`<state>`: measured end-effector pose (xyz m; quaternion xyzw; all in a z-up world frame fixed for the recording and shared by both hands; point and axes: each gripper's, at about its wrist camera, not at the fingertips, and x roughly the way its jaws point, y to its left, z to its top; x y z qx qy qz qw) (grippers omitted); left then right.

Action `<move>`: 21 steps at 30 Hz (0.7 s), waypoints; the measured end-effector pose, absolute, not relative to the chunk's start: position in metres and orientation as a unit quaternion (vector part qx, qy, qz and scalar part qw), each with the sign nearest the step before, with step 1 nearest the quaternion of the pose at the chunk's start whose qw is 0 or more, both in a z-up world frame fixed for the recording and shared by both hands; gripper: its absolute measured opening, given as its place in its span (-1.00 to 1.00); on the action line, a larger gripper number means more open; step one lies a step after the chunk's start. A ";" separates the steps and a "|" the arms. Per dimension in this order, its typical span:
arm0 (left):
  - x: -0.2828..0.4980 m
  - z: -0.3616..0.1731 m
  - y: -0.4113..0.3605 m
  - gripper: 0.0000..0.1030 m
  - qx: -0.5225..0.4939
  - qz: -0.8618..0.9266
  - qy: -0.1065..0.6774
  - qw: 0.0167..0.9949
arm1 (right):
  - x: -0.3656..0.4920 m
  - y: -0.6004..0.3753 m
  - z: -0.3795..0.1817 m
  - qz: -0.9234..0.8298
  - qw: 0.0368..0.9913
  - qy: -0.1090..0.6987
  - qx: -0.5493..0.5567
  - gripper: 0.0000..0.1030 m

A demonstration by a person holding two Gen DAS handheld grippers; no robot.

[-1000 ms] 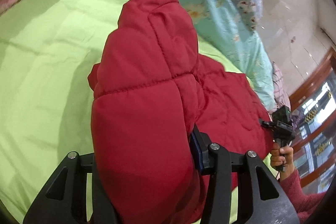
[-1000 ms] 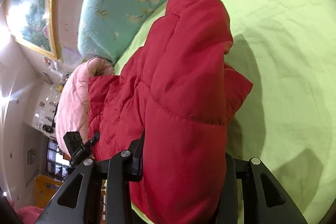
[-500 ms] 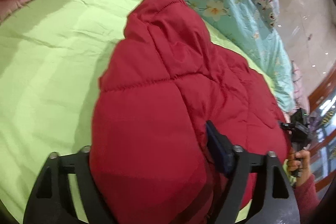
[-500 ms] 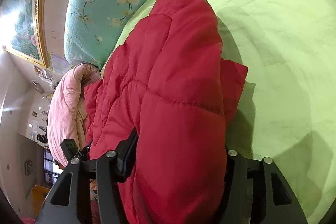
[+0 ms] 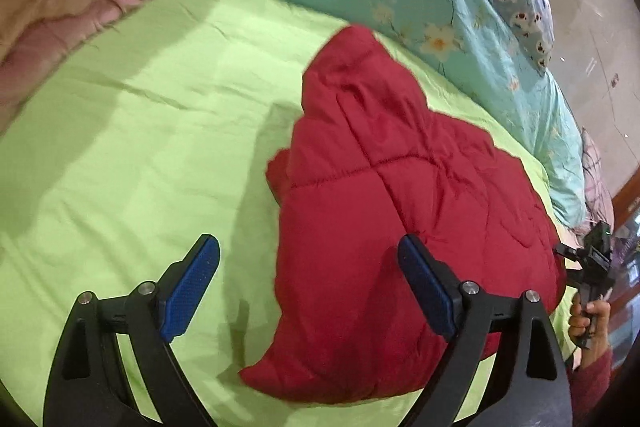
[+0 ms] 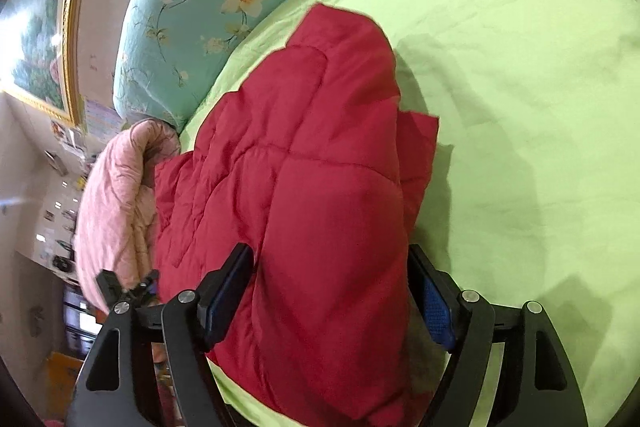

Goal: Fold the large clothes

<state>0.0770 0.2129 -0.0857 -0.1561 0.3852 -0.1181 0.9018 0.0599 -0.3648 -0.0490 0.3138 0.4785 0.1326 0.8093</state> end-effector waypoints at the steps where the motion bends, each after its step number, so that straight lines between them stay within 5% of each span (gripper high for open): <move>1: 0.074 -0.082 0.213 0.78 -0.153 -0.116 0.378 0.906 | 0.058 -0.364 -0.044 0.126 0.816 0.475 0.305 0.54; 11: 0.055 -0.050 0.163 0.78 -0.117 -0.165 0.339 0.919 | 0.037 -0.314 0.018 0.084 0.906 0.389 0.142 0.54; 21: 0.065 -0.055 0.098 0.78 -0.058 -0.190 0.343 0.918 | 0.064 -0.228 0.004 0.110 0.907 0.404 0.046 0.49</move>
